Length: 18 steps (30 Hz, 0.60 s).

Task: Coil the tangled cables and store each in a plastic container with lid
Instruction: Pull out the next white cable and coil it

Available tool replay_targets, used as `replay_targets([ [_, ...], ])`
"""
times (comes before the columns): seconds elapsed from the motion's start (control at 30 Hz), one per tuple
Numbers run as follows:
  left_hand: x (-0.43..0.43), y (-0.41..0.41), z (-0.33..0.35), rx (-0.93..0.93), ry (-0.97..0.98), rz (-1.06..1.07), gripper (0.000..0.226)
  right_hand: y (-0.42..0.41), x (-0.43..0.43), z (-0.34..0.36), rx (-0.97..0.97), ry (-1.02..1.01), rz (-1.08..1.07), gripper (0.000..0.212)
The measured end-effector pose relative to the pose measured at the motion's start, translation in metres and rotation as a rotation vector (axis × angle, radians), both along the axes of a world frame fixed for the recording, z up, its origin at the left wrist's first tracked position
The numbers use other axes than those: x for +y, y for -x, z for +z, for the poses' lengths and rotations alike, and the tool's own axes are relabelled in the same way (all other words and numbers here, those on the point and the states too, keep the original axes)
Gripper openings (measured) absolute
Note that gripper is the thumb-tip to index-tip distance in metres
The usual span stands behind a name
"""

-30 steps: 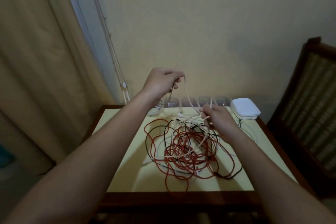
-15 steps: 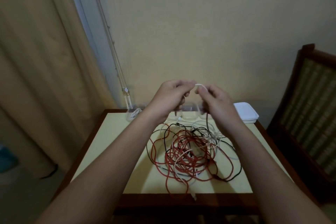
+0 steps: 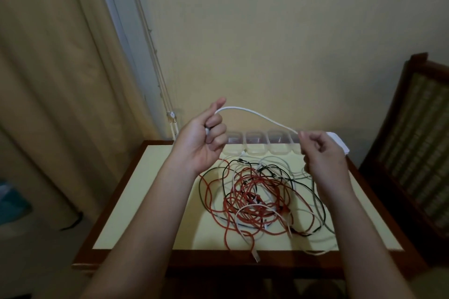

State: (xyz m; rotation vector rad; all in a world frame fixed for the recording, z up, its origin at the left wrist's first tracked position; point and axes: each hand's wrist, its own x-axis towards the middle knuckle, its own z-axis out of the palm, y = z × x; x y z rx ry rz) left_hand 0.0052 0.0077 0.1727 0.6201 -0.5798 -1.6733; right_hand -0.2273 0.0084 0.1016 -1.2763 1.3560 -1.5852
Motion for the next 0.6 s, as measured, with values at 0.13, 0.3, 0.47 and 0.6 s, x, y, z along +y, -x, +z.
replay_targets([
  [0.13,0.004,0.000,-0.007,0.034,-0.048,0.038,0.021,0.003,0.018,-0.019,0.158,-0.029,-0.014,0.013],
  [0.3,0.013,0.007,-0.024,-0.173,-0.028,0.090,0.030,0.012,0.024,-0.044,0.412,-0.079,-0.101,0.015],
  [0.47,0.025,0.032,-0.034,-0.580,0.170,0.149,0.031,0.008,0.025,-0.046,0.858,0.043,-0.021,0.019],
  [0.6,0.029,0.046,-0.044,-0.927,0.360,0.176,0.036,-0.010,0.032,-0.032,0.923,0.207,0.107,0.020],
])
